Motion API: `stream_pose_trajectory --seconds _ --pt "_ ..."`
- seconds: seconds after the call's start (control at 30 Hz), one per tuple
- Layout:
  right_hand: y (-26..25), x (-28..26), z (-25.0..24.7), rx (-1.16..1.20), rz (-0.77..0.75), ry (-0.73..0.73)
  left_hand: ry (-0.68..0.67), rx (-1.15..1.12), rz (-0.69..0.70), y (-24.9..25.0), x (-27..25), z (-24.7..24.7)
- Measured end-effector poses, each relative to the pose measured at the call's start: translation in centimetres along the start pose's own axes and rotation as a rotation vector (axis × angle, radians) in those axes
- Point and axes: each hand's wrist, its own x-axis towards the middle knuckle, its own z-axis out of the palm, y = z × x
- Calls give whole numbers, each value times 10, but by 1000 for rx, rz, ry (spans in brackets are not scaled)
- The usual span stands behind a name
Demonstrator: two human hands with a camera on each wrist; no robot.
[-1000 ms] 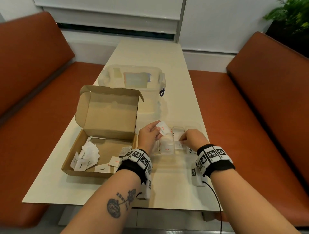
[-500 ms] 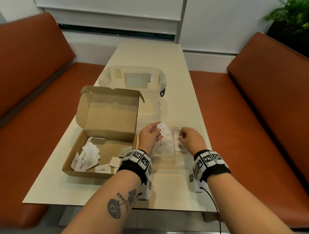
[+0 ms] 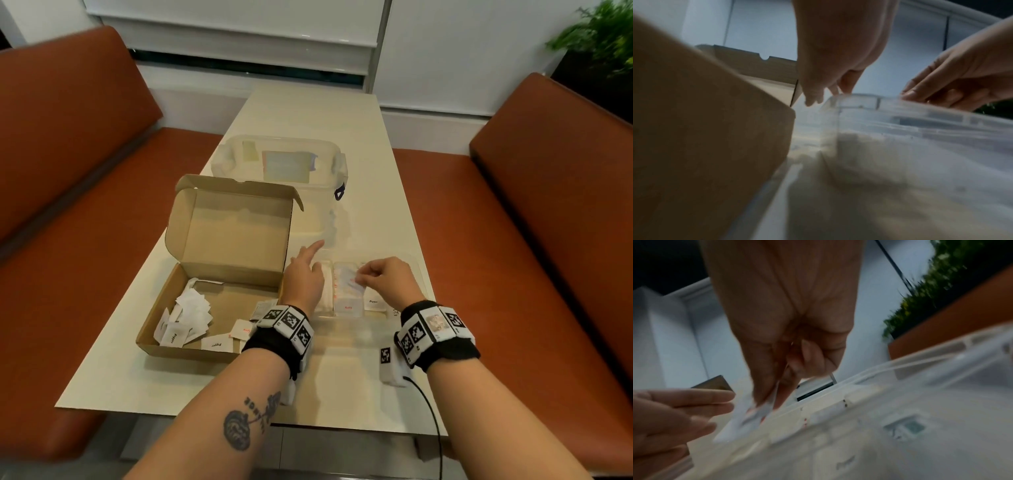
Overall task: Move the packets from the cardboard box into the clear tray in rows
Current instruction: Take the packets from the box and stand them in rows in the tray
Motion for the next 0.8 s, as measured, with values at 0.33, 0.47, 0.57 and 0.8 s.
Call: stream_pose_trajectory --seconds 0.33,0.47,0.57,0.8 --pt "8 -10 29 -439 -32 -182 -62 150 -77 -17 -4 -1" --pt "11 -15 32 -413 -68 -97 -62 154 -84 -17 -3 -1" --pt "11 -13 34 -431 -51 -117 -60 156 -86 -18 -3 -1" --pt "16 -11 39 -353 24 -95 -38 119 -87 -19 -3 1"
